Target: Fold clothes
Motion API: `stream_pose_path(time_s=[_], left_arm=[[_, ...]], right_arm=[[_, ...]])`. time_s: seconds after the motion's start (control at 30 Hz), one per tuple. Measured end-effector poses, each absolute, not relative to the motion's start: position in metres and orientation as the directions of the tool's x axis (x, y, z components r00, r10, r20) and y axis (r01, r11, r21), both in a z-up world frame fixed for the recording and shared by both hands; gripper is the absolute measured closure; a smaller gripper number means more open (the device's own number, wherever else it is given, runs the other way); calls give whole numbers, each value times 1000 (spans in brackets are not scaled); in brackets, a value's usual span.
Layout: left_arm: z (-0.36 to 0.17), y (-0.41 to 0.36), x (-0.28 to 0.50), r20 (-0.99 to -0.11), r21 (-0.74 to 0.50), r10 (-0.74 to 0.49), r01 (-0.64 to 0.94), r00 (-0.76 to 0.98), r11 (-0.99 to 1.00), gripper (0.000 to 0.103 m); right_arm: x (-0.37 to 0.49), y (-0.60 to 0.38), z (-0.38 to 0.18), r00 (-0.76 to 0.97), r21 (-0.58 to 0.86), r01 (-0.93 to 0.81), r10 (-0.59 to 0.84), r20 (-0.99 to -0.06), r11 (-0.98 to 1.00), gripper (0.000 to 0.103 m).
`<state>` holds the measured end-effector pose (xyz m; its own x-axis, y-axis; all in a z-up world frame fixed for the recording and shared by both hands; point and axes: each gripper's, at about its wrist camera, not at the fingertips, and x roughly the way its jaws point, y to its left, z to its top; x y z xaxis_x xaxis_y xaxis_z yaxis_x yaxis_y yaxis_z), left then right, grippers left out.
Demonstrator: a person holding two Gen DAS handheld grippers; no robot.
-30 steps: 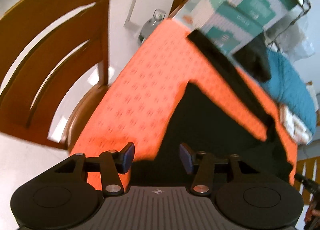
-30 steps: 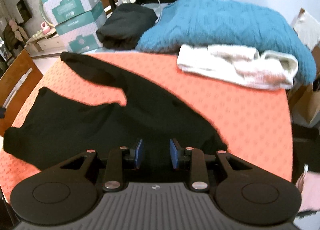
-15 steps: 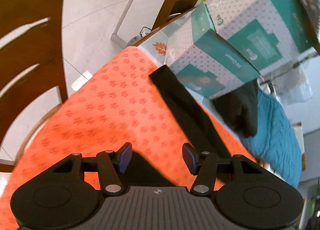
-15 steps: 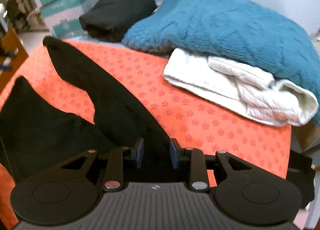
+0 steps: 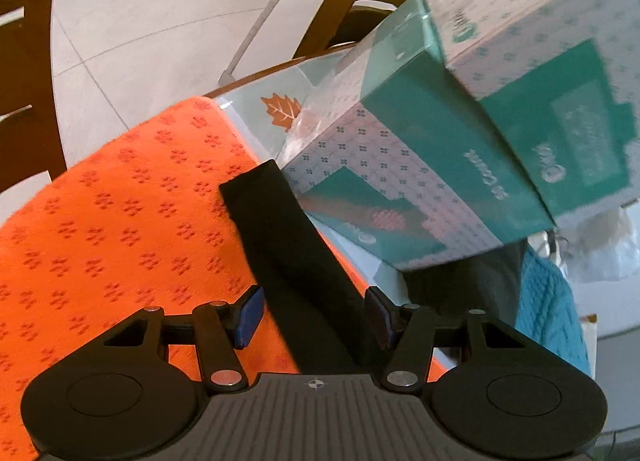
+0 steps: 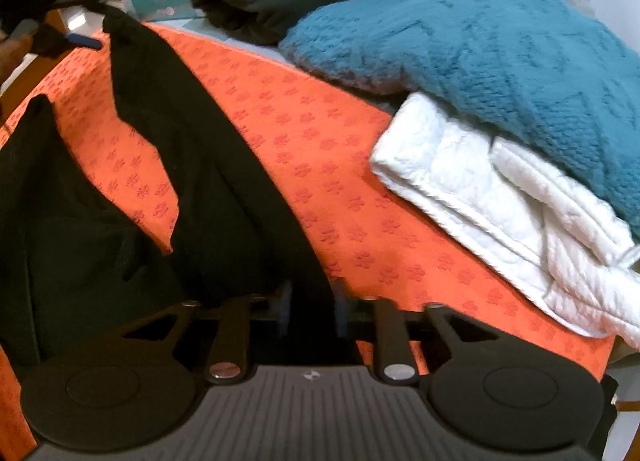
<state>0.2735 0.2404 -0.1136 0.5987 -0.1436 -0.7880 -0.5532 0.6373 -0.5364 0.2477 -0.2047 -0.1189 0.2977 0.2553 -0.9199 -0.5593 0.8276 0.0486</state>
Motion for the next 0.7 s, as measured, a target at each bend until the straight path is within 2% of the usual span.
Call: stream_pose_path(time_s=[0.07,0.1,0.13,0.2,0.3,0.7], left_arm=[[-116,240,279,-794,-523,-128,-560,595,643,47],[-116,241,281,-790,-524,-126,-554,600,647,63],[-115,241,283,-785,-527,-125,-546,607,652,86],[-112,242,285,-772,-535,-125,-531,623,657,98],[-101,242,283,-743,-565,-133,-509,655,650,99],[-30,241,244,-628,-682,-180,-423,757,597,99]], right_arm=[[249,-203,-119,298,42,-571,255,-920,820,99],[249,-203,-117,313,24,-575,246,-917,818,100],[249,-204,-115,329,5,-577,238,-914,817,100],[253,-211,-107,396,-42,-536,208,-894,843,100],[259,-228,-98,430,-22,-467,205,-879,884,101],[220,-231,-65,517,-23,-465,250,-819,885,100]])
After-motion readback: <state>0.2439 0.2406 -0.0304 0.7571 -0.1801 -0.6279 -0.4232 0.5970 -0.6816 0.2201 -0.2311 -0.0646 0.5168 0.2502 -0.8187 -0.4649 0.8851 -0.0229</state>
